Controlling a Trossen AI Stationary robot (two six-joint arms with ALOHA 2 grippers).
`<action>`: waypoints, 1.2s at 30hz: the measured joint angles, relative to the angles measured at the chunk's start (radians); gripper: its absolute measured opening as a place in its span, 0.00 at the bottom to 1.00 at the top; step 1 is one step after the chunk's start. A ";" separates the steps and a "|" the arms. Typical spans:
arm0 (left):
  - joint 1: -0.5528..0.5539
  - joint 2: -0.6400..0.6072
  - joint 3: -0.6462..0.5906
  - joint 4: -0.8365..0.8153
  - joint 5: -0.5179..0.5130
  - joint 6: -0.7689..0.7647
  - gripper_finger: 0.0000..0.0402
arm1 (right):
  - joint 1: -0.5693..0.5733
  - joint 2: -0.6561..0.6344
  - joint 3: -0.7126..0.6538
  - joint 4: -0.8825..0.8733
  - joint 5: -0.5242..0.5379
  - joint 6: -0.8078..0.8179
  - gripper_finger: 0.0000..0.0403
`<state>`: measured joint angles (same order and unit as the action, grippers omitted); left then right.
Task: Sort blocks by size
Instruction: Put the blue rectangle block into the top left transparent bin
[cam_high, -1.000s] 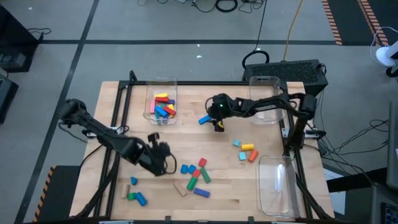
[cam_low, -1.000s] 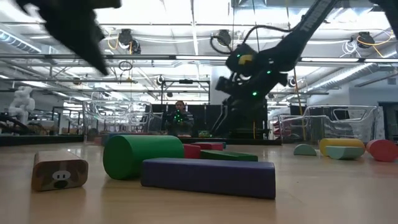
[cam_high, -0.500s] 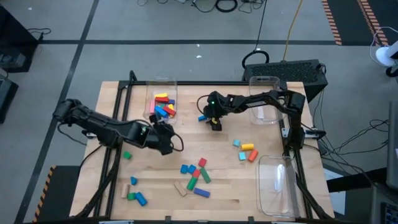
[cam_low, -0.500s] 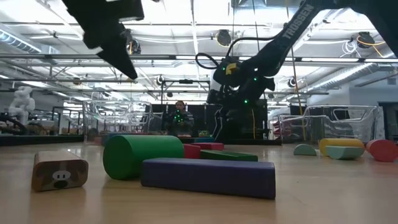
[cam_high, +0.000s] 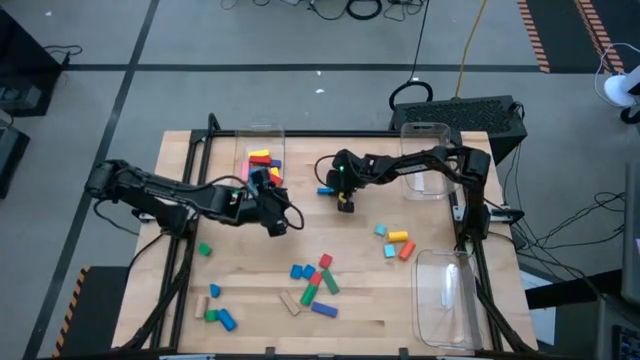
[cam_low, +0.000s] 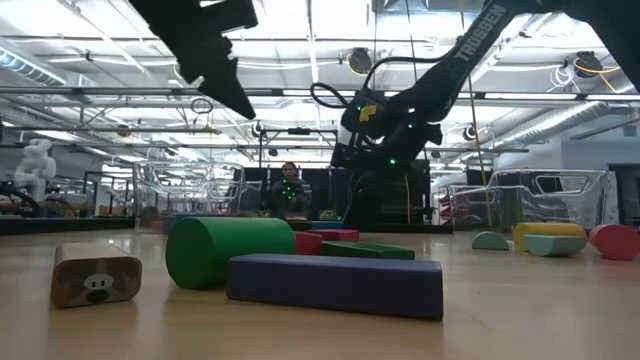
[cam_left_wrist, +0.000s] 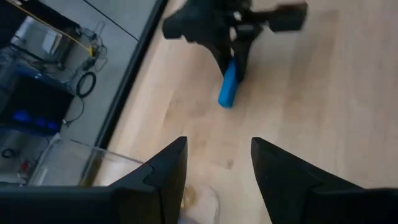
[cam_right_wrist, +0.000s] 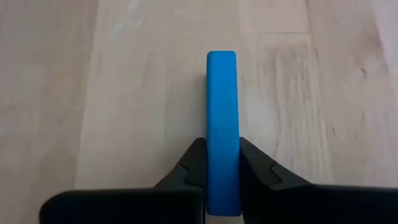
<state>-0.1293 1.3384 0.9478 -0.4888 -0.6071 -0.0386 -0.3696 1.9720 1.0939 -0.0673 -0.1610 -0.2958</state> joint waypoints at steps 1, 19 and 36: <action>0.009 0.000 0.000 0.012 0.001 0.015 0.45 | 0.009 0.000 0.000 0.011 0.024 0.011 0.08; 0.118 0.000 -0.011 0.060 0.137 0.239 0.45 | 0.269 -0.071 0.000 0.263 0.464 0.011 0.08; 0.127 0.001 -0.021 0.123 0.243 0.282 0.45 | 0.349 -0.132 0.001 0.369 0.532 -0.091 0.08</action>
<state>-0.0021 1.3392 0.9264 -0.3660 -0.3640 0.2430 -0.0202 1.8397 1.0946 0.3019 0.3709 -0.3866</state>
